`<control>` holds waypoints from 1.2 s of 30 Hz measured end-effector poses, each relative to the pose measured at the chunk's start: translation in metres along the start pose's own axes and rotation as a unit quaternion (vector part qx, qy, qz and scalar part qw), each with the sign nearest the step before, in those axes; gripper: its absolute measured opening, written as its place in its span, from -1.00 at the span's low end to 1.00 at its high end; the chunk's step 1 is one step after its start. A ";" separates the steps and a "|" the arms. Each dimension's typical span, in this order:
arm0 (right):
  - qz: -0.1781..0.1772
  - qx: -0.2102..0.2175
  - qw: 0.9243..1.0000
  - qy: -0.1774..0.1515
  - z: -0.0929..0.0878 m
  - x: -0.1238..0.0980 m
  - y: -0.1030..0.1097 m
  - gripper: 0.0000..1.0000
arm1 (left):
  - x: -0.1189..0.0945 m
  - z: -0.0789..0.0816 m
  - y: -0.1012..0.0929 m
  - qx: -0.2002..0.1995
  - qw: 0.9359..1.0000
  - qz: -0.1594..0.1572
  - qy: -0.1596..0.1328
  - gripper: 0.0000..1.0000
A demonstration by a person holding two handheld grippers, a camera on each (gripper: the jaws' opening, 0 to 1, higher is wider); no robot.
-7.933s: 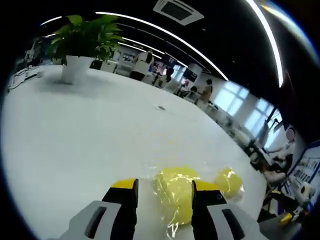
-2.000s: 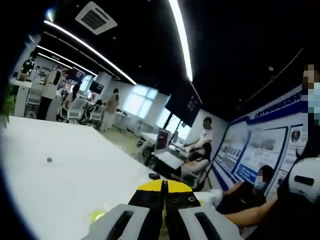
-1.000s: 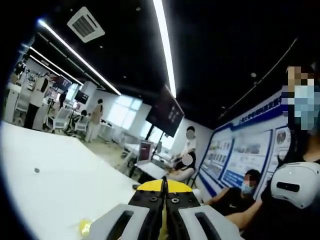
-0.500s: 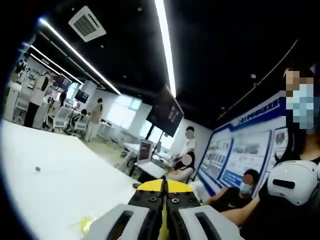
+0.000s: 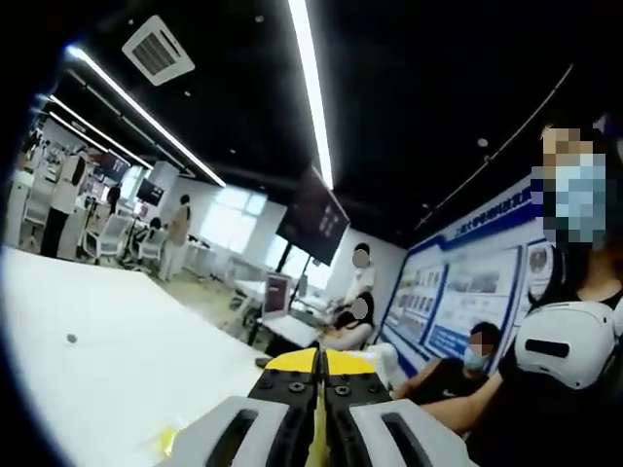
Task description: Compare the silicone blocks by pressing each to a similar depth, holding the contact briefly, and releasing to observe deformation and rebound differences across the visible hardness samples.
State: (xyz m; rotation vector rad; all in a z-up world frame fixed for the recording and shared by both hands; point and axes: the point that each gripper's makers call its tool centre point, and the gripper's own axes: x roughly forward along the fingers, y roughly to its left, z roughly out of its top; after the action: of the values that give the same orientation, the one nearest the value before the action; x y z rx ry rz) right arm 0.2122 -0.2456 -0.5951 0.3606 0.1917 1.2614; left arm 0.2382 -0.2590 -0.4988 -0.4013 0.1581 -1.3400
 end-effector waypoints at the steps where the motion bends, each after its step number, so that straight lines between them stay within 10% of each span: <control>1: 0.000 -0.002 1.000 0.002 0.000 0.000 0.000 -0.76 | 0.000 0.000 0.001 0.004 1.000 0.001 0.000 -1.00; 36: 0.015 0.005 0.999 0.028 0.003 -0.009 0.014 -0.94 | -0.002 -0.006 -0.017 0.028 1.000 -0.010 0.007 -0.96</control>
State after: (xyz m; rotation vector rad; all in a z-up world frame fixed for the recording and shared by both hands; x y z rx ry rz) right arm 0.1975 -0.2507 -0.5879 0.3391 0.2413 1.3010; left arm 0.2206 -0.2609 -0.4979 -0.3470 0.1275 -1.3641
